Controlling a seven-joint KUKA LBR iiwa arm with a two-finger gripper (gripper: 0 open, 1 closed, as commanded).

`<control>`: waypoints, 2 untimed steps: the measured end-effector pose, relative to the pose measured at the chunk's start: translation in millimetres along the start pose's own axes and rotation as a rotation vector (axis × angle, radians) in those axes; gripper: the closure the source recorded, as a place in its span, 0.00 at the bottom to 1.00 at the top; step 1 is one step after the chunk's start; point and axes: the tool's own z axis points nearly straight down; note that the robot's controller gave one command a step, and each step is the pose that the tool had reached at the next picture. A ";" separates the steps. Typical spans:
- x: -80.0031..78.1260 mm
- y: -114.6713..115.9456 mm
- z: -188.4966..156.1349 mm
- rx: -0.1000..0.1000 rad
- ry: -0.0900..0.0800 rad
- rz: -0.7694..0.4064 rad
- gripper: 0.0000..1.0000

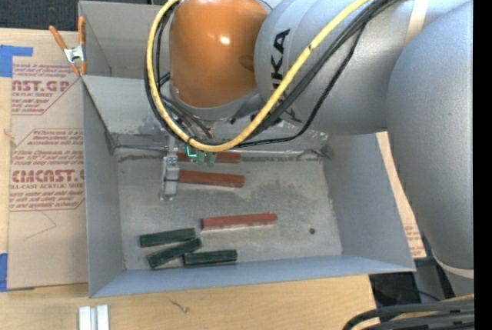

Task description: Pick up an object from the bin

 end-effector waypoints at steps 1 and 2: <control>-1.8 -1.4 -5.2 -0.002 -0.008 0.003 0.00; 26.0 -21.6 59.7 -0.001 -0.011 -0.047 0.00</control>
Offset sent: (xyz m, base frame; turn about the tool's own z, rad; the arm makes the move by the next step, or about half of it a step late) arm -0.0686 -0.0530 -0.1566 -0.1178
